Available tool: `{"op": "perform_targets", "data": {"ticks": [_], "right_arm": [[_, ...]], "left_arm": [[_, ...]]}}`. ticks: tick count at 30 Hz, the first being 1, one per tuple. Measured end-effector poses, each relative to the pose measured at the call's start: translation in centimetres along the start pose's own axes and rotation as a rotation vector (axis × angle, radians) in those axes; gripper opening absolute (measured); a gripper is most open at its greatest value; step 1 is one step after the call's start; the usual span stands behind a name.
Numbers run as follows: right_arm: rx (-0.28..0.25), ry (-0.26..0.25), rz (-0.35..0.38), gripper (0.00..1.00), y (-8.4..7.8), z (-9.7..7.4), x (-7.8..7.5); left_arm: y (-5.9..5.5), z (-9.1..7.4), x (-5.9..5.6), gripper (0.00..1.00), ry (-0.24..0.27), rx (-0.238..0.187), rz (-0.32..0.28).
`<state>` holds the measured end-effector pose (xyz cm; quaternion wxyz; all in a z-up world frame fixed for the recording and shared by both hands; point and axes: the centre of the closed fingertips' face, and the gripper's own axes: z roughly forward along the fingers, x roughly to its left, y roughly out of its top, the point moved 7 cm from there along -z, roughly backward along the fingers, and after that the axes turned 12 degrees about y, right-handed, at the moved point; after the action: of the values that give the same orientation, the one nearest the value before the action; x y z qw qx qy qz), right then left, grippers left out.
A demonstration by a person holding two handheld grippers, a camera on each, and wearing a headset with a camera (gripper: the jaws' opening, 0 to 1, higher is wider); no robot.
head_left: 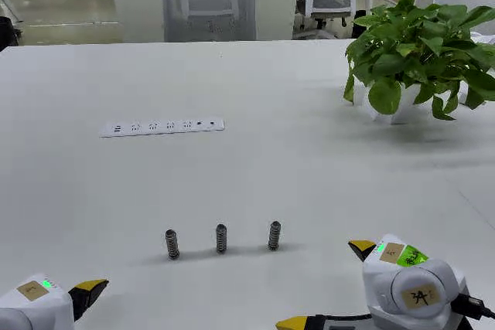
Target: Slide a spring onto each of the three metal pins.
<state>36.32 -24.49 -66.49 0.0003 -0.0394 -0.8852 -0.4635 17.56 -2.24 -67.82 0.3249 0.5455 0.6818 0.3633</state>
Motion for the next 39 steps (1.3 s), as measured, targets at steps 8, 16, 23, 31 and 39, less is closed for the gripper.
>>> {"op": "perform_targets", "data": {"ticks": [8,16,23,31,39], "right_arm": [[0.002,0.004,0.001,0.99,-0.13,0.18,0.02],[-0.006,-0.003,0.007,0.99,0.01,0.02,-0.11],[-0.005,-0.001,0.01,0.99,-0.01,0.06,-0.06],[-0.004,-0.003,0.011,0.99,-0.13,0.13,-0.15],[-0.002,0.004,0.011,0.99,-0.12,0.16,-0.01]], "left_arm": [[-0.09,0.03,0.45,0.95,0.005,-0.005,0.0],[-0.06,0.05,0.95,0.95,0.015,-0.015,-0.01],[0.43,-0.23,0.28,0.95,0.016,-0.018,0.0],[0.33,-0.1,0.45,0.95,0.012,-0.022,0.0],[0.15,-0.04,0.42,0.95,0.006,-0.015,0.006]]}}
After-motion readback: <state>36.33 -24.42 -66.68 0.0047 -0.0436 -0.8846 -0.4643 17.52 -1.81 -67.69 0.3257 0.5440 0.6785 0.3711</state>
